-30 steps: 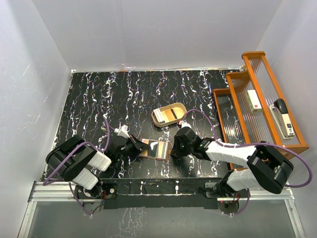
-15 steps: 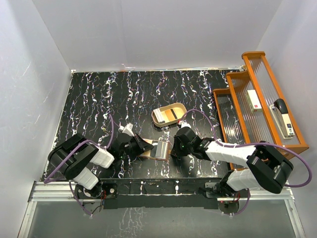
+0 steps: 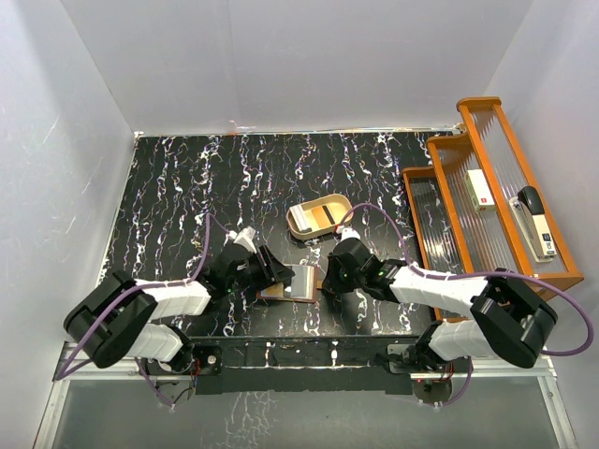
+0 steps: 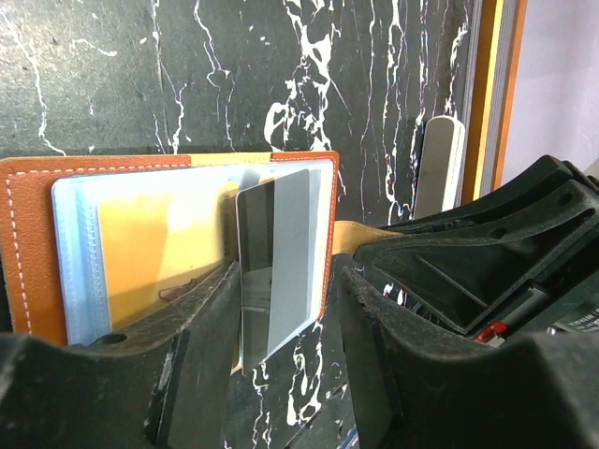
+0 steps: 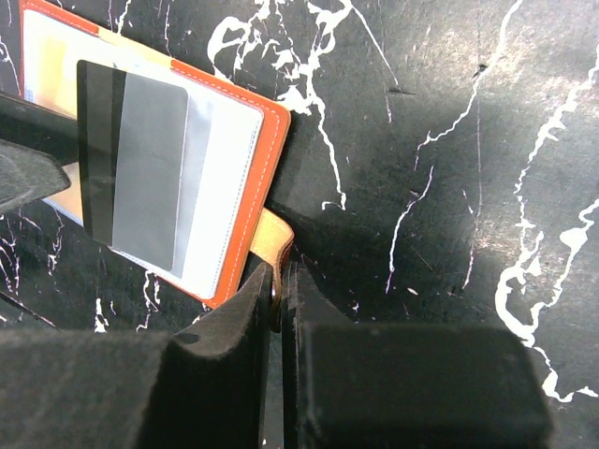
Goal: Put the credit cards into the card holder
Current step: Insert the credit card into the card holder.
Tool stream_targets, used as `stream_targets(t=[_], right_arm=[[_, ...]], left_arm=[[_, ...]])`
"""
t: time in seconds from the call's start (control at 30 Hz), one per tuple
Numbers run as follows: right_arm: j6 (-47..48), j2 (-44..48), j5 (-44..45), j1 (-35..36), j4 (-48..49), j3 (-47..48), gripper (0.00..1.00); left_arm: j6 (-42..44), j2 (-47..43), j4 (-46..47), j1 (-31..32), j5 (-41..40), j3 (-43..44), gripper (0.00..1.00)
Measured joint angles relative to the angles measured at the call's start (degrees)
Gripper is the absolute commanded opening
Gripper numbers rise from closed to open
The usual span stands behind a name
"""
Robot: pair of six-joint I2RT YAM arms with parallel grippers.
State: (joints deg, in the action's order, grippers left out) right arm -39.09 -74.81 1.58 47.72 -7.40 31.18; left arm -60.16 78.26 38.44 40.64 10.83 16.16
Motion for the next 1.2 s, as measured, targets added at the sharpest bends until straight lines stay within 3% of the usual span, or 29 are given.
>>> stream_targets(t=[0.33, 0.9, 1.2], right_arm=[[1.49, 0.17, -0.07, 0.00, 0.00, 0.02, 0.00], [1.57, 0.17, -1.57, 0.00, 1.68, -0.07, 0.00], [1.79, 0.02, -1.57, 0.00, 2.43, -0.11, 0.00]], left_arm=[[1.33, -1.55, -6.38, 0.00, -1.16, 1.79, 0.48], [1.05, 5.35, -1.20, 0.13, 2.23, 3.87, 0.38], [1.25, 7.80, 0.17, 1.81, 3.26, 5.18, 0.38]])
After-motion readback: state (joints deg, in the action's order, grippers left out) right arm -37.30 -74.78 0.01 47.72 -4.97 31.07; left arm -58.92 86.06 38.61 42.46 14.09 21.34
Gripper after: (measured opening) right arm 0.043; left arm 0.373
